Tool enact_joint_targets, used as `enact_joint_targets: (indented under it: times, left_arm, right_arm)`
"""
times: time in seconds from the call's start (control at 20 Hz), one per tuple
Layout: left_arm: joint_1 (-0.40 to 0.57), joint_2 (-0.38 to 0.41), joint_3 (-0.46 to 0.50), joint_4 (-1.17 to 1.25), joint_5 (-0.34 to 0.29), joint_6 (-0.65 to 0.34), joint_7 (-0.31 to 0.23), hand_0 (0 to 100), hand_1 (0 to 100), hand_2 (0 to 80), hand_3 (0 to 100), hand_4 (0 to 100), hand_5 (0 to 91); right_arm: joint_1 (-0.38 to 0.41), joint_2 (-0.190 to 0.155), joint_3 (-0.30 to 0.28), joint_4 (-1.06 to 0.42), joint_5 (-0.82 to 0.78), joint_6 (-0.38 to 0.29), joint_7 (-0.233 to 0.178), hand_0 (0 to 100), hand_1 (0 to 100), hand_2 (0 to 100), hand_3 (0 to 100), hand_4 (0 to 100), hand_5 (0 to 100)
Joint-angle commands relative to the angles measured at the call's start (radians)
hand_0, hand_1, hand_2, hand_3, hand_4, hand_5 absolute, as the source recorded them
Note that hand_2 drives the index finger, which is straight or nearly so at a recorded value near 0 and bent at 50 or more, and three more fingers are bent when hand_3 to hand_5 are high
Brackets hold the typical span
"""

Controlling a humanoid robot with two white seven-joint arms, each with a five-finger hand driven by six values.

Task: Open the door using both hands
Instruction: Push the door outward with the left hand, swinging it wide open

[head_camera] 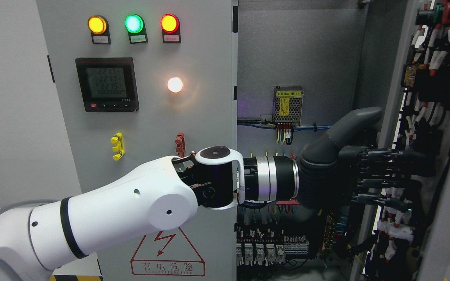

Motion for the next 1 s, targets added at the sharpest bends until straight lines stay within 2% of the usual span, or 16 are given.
enact_joint_targets:
  times: [0.0, 0.25, 0.55, 0.95]
  left_arm:
    - [0.019, -0.103, 0.057, -0.022, -0.023, 0.001, 0.016, 0, 0, 0.0, 0, 0, 0.0]
    - [0.022, -0.113, 0.064, -0.020, -0.035, 0.001, 0.032, 0, 0, 0.0, 0, 0, 0.0]
    - [0.031, -0.180, 0.067, -0.016, -0.071, -0.001, 0.097, 0, 0, 0.0, 0, 0, 0.0]
    - [0.048, -0.232, 0.080, -0.014, -0.074, -0.002, 0.204, 0, 0, 0.0, 0, 0, 0.0]
  right_arm:
    - [0.032, 0.000, 0.000, -0.032, 0.021, -0.001, 0.000, 38, 0, 0, 0, 0, 0]
    - [0.032, 0.000, 0.000, -0.032, 0.021, -0.001, 0.000, 38, 0, 0, 0, 0, 0]
    - [0.032, 0.000, 0.000, -0.032, 0.021, -0.001, 0.000, 38, 0, 0, 0, 0, 0]
    - [0.032, 0.000, 0.000, -0.032, 0.021, -0.001, 0.000, 38, 0, 0, 0, 0, 0]
